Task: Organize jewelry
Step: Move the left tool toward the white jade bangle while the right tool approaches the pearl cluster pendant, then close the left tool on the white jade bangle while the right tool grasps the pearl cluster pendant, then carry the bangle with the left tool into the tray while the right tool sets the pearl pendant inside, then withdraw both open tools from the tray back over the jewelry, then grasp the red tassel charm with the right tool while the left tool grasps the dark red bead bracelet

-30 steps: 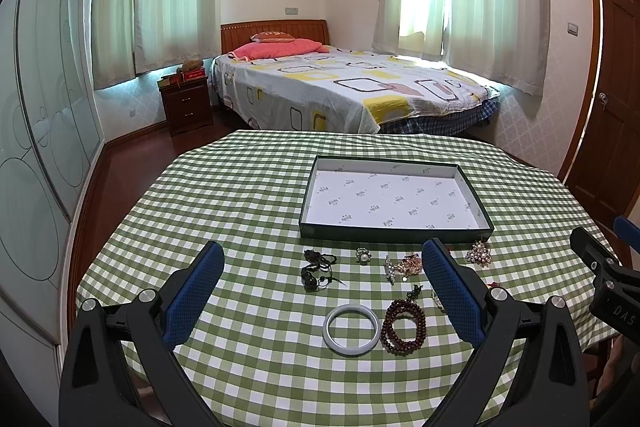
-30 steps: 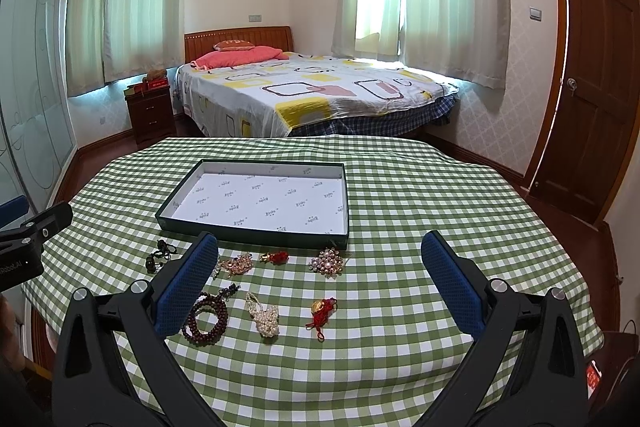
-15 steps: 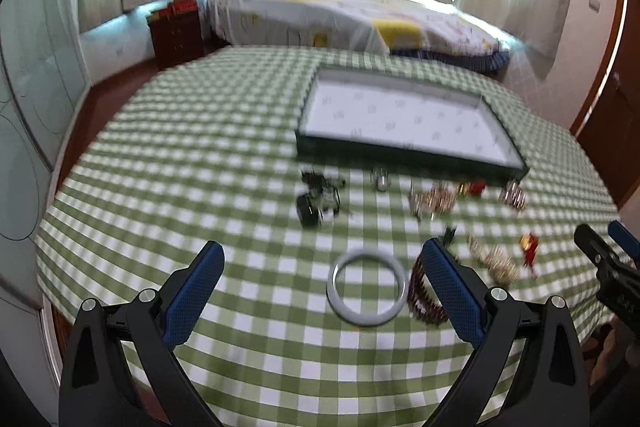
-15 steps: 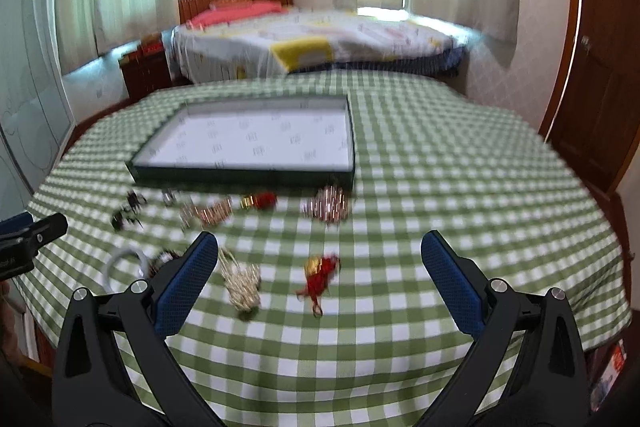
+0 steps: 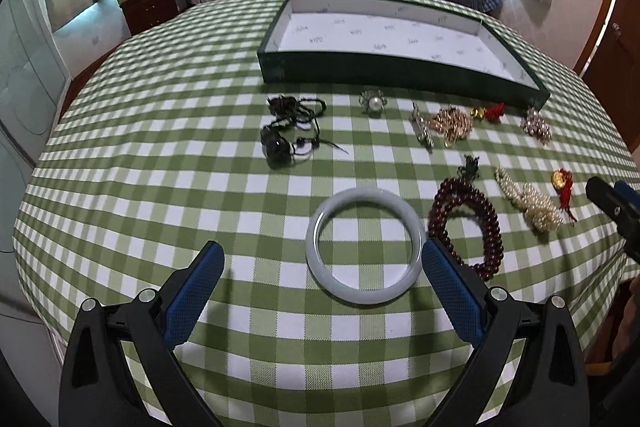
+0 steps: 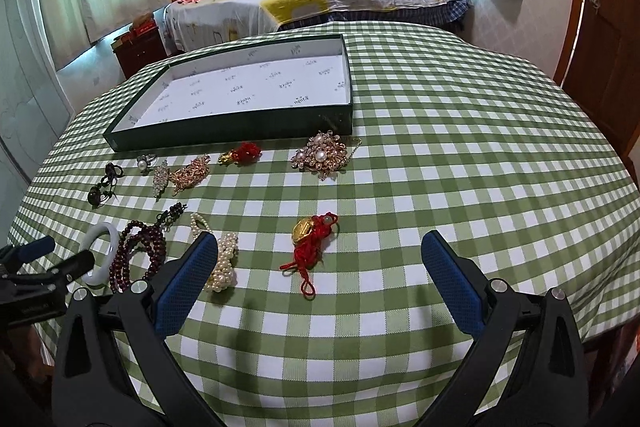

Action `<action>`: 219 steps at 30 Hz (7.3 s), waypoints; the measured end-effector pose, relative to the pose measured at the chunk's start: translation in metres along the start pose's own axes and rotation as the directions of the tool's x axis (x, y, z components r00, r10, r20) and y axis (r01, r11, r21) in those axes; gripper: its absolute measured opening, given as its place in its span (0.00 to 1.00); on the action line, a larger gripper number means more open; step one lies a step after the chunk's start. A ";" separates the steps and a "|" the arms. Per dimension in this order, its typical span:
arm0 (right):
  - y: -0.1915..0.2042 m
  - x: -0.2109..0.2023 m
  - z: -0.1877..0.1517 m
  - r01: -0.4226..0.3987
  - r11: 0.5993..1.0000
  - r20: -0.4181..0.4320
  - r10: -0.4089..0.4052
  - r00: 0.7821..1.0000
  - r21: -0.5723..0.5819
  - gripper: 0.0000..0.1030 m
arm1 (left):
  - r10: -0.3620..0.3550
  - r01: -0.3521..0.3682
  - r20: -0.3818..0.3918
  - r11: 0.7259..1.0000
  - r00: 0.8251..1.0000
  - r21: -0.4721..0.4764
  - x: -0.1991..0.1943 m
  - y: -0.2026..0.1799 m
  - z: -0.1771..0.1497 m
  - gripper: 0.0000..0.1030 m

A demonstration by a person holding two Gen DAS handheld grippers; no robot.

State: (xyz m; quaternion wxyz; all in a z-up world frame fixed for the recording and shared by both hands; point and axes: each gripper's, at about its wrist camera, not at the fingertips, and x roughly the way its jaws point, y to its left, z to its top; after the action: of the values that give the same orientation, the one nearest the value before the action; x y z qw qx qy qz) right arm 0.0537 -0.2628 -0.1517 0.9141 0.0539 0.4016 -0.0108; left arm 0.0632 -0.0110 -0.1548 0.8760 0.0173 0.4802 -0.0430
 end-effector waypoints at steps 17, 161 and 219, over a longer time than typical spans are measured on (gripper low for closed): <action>0.003 0.012 -0.002 -0.008 1.000 -0.036 0.008 0.999 -0.001 0.96 | -0.006 0.008 -0.035 0.999 0.999 0.047 0.022 -0.009 0.004 0.93; 0.007 0.066 0.147 -0.086 0.995 0.152 0.094 0.984 -0.054 0.52 | -0.076 0.073 0.326 0.997 0.942 0.021 0.041 -0.043 0.188 0.78; -0.008 0.026 -0.018 -0.079 0.995 0.048 0.082 0.995 -0.052 0.18 | -0.085 0.074 0.202 0.995 0.976 0.063 0.021 -0.065 0.009 0.78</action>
State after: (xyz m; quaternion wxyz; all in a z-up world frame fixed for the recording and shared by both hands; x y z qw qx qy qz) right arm 0.0574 -0.2681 -0.1836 0.9246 0.0470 0.3763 0.0348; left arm 0.0761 -0.0773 -0.1666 0.9175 0.0174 0.3864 -0.0927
